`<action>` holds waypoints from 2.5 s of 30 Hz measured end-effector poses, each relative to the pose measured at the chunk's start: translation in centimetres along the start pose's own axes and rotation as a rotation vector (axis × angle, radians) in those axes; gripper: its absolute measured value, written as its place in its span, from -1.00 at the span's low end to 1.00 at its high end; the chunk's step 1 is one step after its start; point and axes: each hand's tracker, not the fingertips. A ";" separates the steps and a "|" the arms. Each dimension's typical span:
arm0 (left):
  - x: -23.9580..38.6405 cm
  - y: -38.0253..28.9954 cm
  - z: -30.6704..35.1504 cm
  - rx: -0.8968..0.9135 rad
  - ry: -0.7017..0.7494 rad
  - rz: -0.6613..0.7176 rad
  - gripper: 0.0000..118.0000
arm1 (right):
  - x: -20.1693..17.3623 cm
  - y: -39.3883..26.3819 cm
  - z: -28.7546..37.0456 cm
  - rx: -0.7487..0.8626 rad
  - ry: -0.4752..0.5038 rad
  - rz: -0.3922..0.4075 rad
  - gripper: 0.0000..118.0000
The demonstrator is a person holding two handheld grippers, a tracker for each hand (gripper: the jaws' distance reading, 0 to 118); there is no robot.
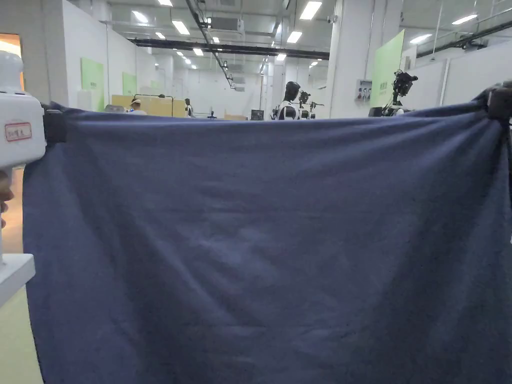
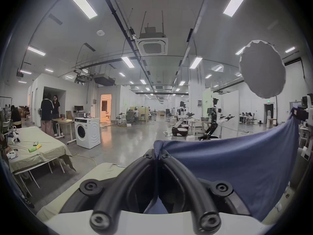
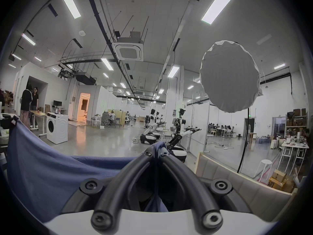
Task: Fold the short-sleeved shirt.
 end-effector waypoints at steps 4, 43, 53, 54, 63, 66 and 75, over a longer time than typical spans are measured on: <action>-0.3 0.8 -6.1 0.011 0.066 0.108 -0.97 | -1.8 0.1 -6.1 0.038 -0.002 0.005 -0.94; 4.4 -38.4 7.0 -0.379 -0.072 -0.026 -0.97 | 2.2 -40.6 13.5 -0.296 0.066 -0.089 -0.94; -0.4 -40.3 22.6 -0.523 -0.151 -0.070 -0.97 | 3.3 -42.0 30.0 -0.471 0.175 0.038 -0.94; -0.6 -40.5 23.6 -0.549 -0.159 -0.093 -0.97 | 3.1 -42.3 31.2 -0.484 0.183 0.082 -0.94; -0.9 -45.2 26.0 -0.658 -0.181 -0.093 -0.55 | 3.4 -47.8 34.6 -0.729 0.177 0.074 -0.91; -1.6 -46.2 25.8 -0.765 -0.136 -0.016 0.97 | 3.7 -48.7 34.8 -0.847 0.113 0.010 0.14; -3.1 -36.9 34.5 -0.459 -0.071 0.205 -0.46 | 4.0 -39.9 41.6 -0.473 0.130 -0.100 -0.95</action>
